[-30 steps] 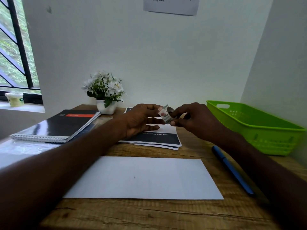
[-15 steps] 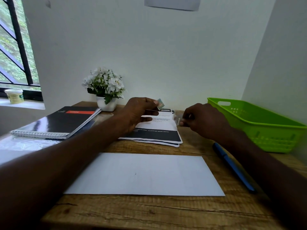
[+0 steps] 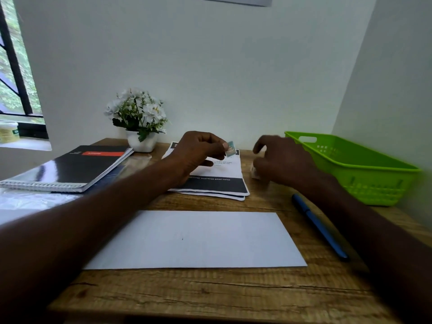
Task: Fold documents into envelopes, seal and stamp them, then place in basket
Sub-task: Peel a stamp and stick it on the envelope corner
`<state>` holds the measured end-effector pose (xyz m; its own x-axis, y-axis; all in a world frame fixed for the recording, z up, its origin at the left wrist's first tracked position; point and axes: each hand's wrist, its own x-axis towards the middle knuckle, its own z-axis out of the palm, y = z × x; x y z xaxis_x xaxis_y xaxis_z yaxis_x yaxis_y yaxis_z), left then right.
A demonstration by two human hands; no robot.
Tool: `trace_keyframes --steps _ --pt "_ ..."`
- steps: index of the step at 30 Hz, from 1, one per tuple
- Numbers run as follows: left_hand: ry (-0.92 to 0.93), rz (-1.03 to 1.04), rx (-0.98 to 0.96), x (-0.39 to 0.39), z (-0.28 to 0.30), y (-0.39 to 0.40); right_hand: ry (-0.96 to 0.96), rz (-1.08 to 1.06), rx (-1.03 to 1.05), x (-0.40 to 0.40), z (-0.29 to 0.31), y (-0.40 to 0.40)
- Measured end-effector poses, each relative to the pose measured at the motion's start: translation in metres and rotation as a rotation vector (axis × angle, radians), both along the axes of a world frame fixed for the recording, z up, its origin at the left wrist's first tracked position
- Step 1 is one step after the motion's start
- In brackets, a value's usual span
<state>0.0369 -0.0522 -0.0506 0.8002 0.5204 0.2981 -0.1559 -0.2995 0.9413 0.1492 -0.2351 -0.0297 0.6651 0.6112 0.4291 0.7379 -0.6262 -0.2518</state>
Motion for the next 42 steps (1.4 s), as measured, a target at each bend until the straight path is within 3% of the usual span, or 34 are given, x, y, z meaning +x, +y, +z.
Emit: trace_keyframes --steps 4,7,13,21,42 --pt "-0.076 -0.001 -0.009 0.000 0.002 -0.003 0.335 0.265 0.453 -0.018 0.004 0.014" --pt "-0.113 -0.029 -0.007 0.000 0.002 -0.006 0.548 0.391 0.577 -0.027 -0.001 0.016" --pt "-0.128 -0.083 -0.042 -0.002 0.001 -0.008 0.736 0.394 0.718 -0.027 -0.002 0.013" --pt "-0.149 -0.084 -0.068 -0.003 0.006 -0.011 0.845 0.403 0.825 -0.030 0.001 0.016" --pt "-0.180 -0.002 -0.096 -0.007 0.010 -0.023 0.884 0.370 0.892 -0.034 0.001 0.015"
